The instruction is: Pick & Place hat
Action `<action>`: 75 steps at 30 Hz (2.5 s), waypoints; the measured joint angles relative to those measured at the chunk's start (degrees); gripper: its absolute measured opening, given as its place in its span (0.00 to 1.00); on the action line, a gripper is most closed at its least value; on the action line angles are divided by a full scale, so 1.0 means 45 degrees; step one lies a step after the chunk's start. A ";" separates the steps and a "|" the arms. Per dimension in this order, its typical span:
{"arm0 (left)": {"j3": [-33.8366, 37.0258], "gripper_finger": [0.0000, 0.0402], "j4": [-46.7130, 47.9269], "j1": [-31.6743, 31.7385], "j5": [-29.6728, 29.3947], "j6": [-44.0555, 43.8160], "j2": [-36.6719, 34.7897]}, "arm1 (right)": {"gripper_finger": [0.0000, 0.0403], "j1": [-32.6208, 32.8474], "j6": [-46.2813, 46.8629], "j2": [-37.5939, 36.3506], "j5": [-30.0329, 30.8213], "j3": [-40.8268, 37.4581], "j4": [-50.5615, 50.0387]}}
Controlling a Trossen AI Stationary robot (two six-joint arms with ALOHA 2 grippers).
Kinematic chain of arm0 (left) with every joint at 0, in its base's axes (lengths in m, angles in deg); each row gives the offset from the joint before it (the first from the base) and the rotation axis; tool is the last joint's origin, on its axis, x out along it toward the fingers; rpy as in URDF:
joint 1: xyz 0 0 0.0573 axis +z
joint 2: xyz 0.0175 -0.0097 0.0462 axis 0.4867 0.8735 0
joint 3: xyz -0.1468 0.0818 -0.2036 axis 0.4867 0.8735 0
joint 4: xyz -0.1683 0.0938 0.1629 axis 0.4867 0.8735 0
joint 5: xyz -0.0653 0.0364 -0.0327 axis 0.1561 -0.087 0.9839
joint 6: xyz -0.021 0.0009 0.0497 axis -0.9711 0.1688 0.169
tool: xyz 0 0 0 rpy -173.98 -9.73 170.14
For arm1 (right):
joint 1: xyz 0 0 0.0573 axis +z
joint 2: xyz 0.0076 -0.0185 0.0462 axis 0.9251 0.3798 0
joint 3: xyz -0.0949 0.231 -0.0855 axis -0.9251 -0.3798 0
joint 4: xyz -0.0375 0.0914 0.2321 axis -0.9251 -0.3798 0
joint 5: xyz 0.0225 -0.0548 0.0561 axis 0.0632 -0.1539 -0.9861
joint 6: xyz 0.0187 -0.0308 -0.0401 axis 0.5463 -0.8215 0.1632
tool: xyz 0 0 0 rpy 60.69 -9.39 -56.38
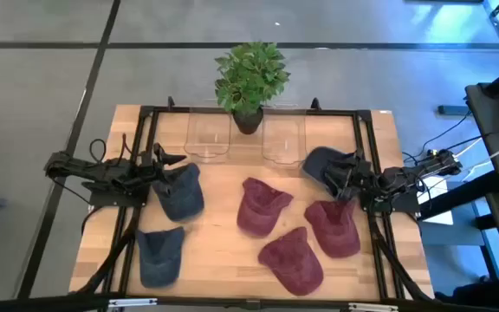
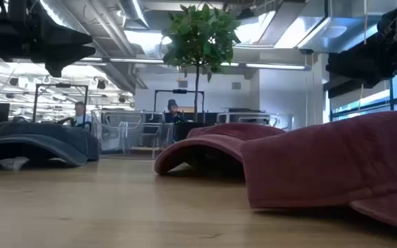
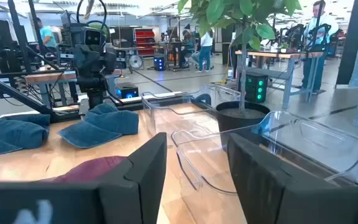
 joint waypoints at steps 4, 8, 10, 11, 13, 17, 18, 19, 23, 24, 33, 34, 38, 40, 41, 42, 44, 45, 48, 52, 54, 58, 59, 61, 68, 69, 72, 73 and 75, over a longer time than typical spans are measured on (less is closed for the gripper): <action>0.0000 0.43 0.0003 -0.0002 -0.0005 -0.0005 -0.0003 | 0.42 0.0003 -0.0014 0.0000 0.0000 0.0002 -0.0005; 0.0000 0.43 0.0005 -0.0004 -0.0006 -0.0005 -0.0001 | 0.42 -0.0002 -0.0019 0.0000 0.0000 -0.0003 -0.0012; 0.0000 0.43 0.0005 0.0000 -0.0010 -0.0005 0.0000 | 0.42 0.0003 -0.0019 0.0000 0.0000 0.0001 -0.0012; 0.0000 0.43 0.0005 -0.0002 -0.0010 -0.0005 -0.0002 | 0.42 0.0001 -0.0016 0.0000 0.0001 0.0001 -0.0012; 0.0000 0.43 0.0005 0.0000 -0.0010 -0.0005 -0.0003 | 0.42 0.0002 -0.0019 0.0000 0.0000 0.0001 -0.0015; 0.0000 0.43 0.0005 0.0000 -0.0015 -0.0005 -0.0001 | 0.42 -0.0002 -0.0117 0.0000 0.0005 0.0002 -0.0031; 0.0000 0.43 0.0005 -0.0004 -0.0015 -0.0005 -0.0005 | 0.42 0.0000 -0.0342 0.0000 0.0005 0.0001 -0.0035; 0.0000 0.43 0.0005 -0.0002 -0.0015 -0.0009 -0.0002 | 0.42 0.0003 -0.0599 0.0000 0.0005 0.0000 -0.0044; 0.0000 0.43 0.0005 -0.0004 0.0007 -0.0010 -0.0004 | 0.42 0.0003 -0.1468 0.0000 0.0001 -0.0002 -0.0046; 0.0000 0.43 0.0005 0.0000 0.0036 -0.0010 0.0000 | 0.42 0.0001 -0.1644 0.0000 0.0006 0.0000 -0.0048; 0.0000 0.43 0.0005 -0.0004 0.0049 -0.0010 -0.0004 | 0.42 0.0003 -0.1998 0.0000 0.0005 0.0002 -0.0008; 0.0000 0.43 0.0005 0.0000 0.0053 -0.0010 0.0000 | 0.42 -0.0002 -0.2008 0.0000 0.0005 0.0001 -0.0004; 0.0000 0.43 0.0005 -0.0004 0.0053 -0.0010 -0.0004 | 0.42 0.0002 -0.2034 0.0018 0.0010 0.0103 -0.0139; 0.0000 0.43 0.0005 -0.0004 0.0058 -0.0010 -0.0001 | 0.42 0.0002 -0.2034 0.0182 0.0037 0.0556 -0.0509; -0.0005 0.43 0.0009 -0.0004 0.0058 -0.0010 0.0000 | 0.42 0.0001 -0.2034 0.0311 0.0179 0.0924 -0.0868; -0.0003 0.43 0.0006 -0.0003 0.0055 -0.0008 -0.0005 | 0.42 0.0003 -0.2030 0.0513 0.0359 0.1337 -0.1259; -0.0005 0.43 0.0010 -0.0001 0.0049 0.0140 -0.0001 | 0.42 -0.0001 -0.1958 0.1062 0.0785 0.2287 -0.2168; -0.0005 0.43 0.0010 -0.0003 0.0049 0.0285 -0.0001 | 0.42 -0.0002 -0.1808 0.1389 0.0950 0.2808 -0.2592; -0.0005 0.43 0.0010 -0.0004 0.0044 0.0808 -0.0001 | 0.42 -0.0002 -0.0838 0.2555 0.1026 0.4506 -0.4177; -0.0005 0.43 0.0013 0.0000 0.0039 0.1088 -0.0001 | 0.42 0.0001 0.1247 0.4539 0.0948 0.6652 -0.7091; -0.0005 0.43 0.0013 -0.0004 0.0039 0.1093 -0.0003 | 0.42 -0.0002 0.2302 0.5580 0.0898 0.7611 -0.8308; -0.0005 0.43 0.0015 -0.0004 0.0035 0.1093 0.0000 | 0.42 0.0001 0.5014 0.7451 0.0833 0.9615 -1.1094; -0.0005 0.43 0.0015 -0.0001 0.0034 0.1093 -0.0003 | 0.42 0.0000 0.5882 0.7868 0.0708 1.0124 -1.1974; -0.0005 0.43 0.0015 0.0000 0.0034 0.1093 -0.0002 | 0.42 -0.0005 0.7710 0.8615 0.0073 1.1139 -1.3832; -0.0005 0.43 0.0016 -0.0002 0.0026 0.1093 0.0000 | 0.42 -0.0838 1.3952 1.0546 -0.4442 1.3230 -1.9777; -0.0005 0.43 0.0019 0.0000 0.0013 0.1093 -0.0005 | 0.42 -0.1014 1.4374 1.0740 -0.5016 1.3220 -2.0266; -0.0005 0.43 0.0019 -0.0004 -0.0103 0.1093 0.0000 | 0.42 -0.1609 1.4976 1.1254 -0.6594 1.2839 -2.0917; -0.0005 0.43 0.0019 0.0000 -0.0116 0.1097 -0.0005 | 0.42 -0.1816 1.4973 1.1357 -0.7054 1.2618 -2.0908; -0.0005 0.43 0.0019 -0.0004 -0.0121 0.1098 -0.0002 | 0.42 -0.2179 1.4620 1.1519 -0.7822 1.2156 -2.0883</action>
